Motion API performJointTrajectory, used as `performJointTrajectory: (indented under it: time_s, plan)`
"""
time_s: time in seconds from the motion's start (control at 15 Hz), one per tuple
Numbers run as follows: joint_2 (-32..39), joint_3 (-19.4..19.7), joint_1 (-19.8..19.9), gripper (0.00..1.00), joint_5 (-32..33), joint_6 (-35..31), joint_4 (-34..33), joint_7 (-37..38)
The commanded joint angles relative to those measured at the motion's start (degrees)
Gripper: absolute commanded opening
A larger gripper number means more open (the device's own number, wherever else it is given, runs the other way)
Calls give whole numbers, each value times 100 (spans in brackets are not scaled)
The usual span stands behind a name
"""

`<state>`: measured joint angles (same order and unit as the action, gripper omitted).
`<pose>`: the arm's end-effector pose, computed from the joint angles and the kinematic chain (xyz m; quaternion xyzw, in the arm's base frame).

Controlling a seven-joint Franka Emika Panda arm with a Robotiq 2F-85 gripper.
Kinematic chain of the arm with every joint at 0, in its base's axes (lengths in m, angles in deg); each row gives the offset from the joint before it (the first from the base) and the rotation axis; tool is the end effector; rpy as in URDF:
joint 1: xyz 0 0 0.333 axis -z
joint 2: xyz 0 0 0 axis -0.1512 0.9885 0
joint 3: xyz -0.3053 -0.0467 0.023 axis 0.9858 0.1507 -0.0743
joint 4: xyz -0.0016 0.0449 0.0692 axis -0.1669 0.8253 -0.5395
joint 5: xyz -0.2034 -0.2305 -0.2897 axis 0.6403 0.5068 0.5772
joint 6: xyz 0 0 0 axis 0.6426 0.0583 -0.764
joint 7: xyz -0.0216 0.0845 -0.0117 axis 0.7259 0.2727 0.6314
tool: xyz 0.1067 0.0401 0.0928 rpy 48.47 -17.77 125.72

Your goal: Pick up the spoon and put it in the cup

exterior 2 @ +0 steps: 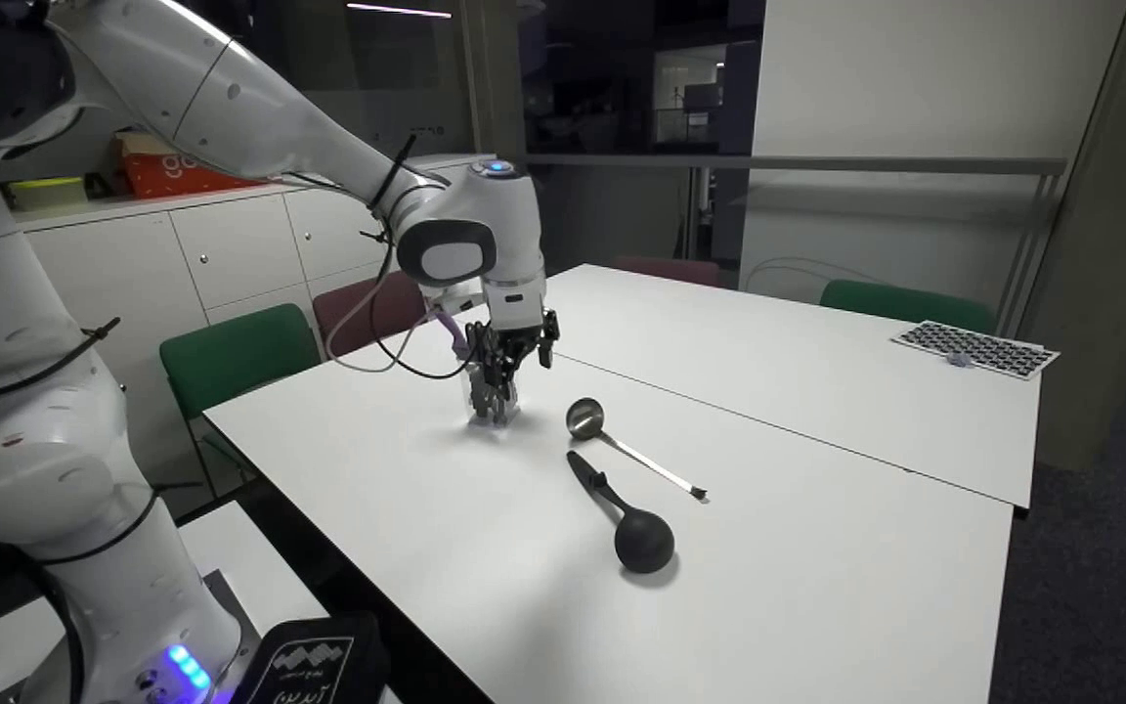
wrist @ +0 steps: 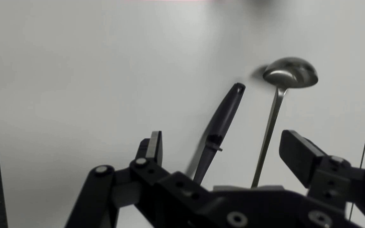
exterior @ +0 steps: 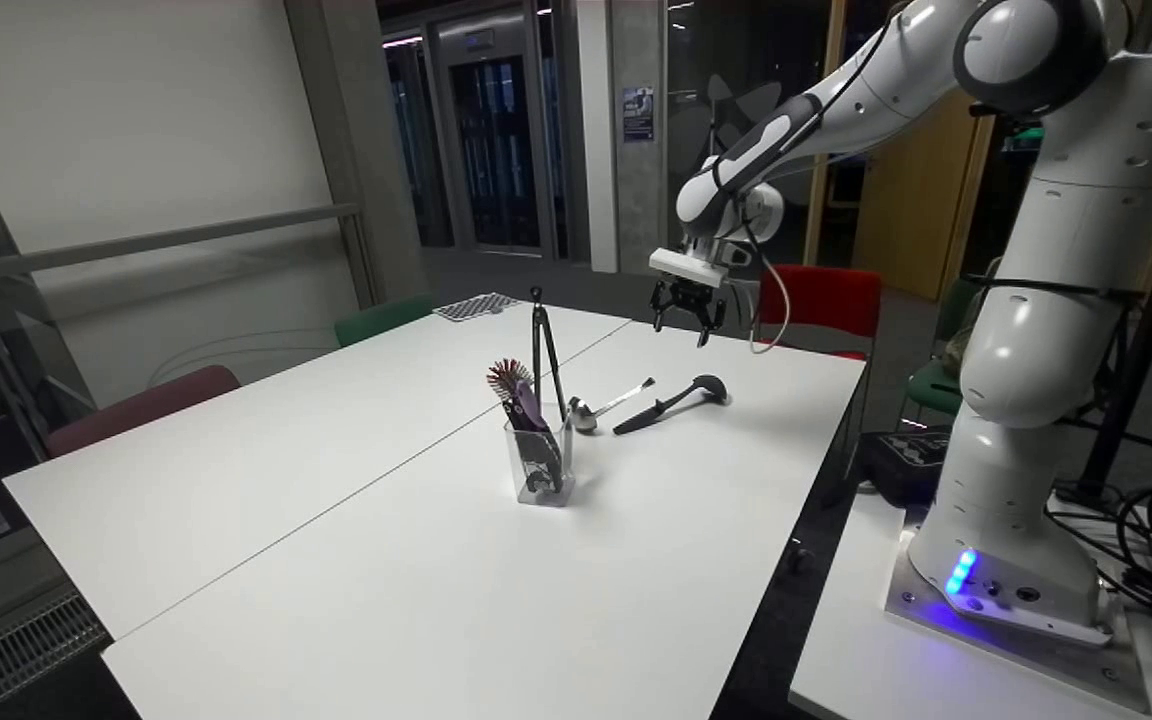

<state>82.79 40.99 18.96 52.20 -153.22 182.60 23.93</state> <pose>0.5140 -0.1620 0.3012 -0.7156 0.6871 -0.0226 0.1233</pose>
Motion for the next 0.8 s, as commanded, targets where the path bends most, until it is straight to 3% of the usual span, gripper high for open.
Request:
performJointTrajectory:
  time_s: [0.0,0.2,0.27,0.47,0.73]
  plan:
    - [565,203,160,100,197,-372,-315,841]
    - [925,328,58,100,830,-80,-520,2078]
    - [669,316,83,100,545,-287,-242,1409]
    - [930,331,34,100,717,-278,-370,1891]
    - [995,323,29,100,728,-278,-448,1834]
